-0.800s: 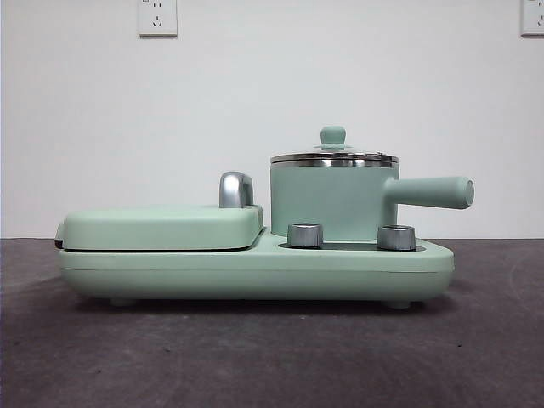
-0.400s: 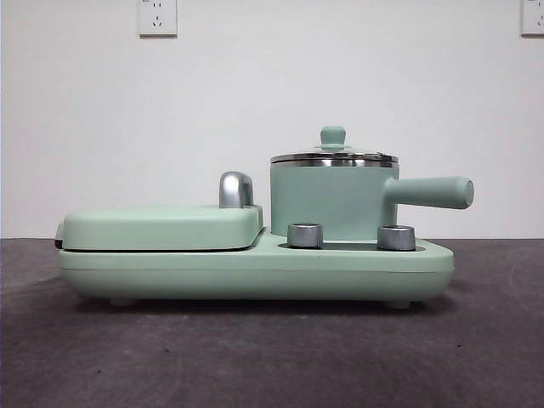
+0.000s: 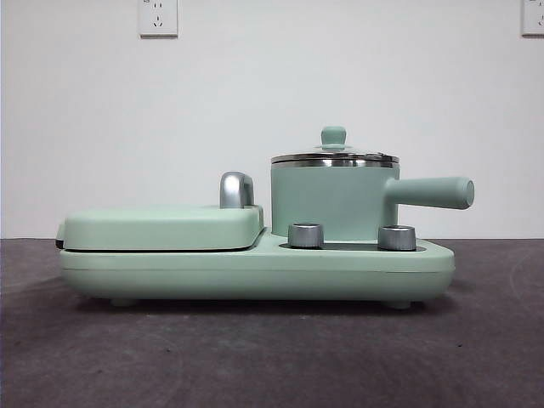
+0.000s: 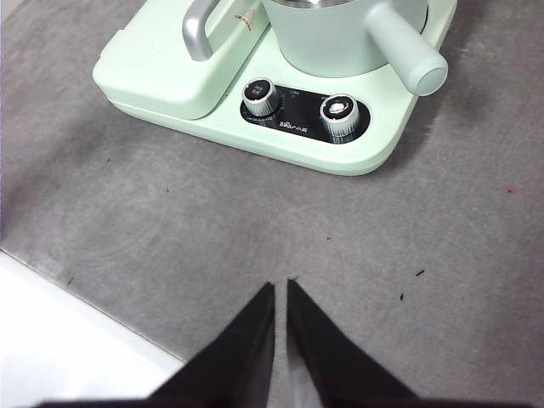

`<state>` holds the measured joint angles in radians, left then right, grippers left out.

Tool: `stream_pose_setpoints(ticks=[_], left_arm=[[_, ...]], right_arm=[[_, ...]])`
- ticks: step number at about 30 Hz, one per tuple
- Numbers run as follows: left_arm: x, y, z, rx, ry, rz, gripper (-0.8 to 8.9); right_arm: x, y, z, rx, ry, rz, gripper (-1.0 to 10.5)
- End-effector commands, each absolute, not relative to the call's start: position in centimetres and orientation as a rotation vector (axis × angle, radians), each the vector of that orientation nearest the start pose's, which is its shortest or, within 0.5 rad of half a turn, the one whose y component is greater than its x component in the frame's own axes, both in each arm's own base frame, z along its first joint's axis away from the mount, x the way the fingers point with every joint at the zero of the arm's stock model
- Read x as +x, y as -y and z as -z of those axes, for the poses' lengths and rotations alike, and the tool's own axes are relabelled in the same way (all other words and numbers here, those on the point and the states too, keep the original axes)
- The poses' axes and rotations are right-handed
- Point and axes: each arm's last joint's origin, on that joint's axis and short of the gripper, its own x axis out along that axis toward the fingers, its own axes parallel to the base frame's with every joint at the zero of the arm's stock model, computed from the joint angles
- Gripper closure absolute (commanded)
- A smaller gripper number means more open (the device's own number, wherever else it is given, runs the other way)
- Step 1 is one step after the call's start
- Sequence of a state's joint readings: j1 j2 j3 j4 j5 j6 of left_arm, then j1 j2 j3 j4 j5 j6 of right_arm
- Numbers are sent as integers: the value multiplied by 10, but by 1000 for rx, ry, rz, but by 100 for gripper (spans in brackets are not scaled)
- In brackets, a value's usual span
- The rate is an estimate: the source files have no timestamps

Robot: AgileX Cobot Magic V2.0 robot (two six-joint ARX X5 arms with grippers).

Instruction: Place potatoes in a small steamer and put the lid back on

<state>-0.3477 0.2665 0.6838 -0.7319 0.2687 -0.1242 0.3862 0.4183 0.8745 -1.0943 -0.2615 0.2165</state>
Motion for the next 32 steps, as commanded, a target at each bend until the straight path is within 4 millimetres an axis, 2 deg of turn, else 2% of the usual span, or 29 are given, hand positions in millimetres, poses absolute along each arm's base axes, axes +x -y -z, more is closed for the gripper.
stream_pose_setpoints(ticks=[1,6,11,15,19,24,32], left_arm=[[62,25,-283,-115,-239,521,808],[79,19,-241,-79,-105,410,808],[90,16,-192,-60,-59,351,807],[94,12,-170,-60,-51,251,808],[96,9,-159,-58,-86,164,808],[97,3,-156,-58,-108,64,808],[96,-2,-150,-58,-178,8,807]], right_arm=[[43,-26,-318,164,-700,-559,927],[43,-26,-318,164,-700,-560,927],[43,-26,-318,164,-700,-559,927],[43,-26,-318,164,-700,-559,927],[43,-26,-318,164,-700,-559,927],[43,-26,-318,164,-700,-559,927],[43,-26,-318,164,-700,-559,927]])
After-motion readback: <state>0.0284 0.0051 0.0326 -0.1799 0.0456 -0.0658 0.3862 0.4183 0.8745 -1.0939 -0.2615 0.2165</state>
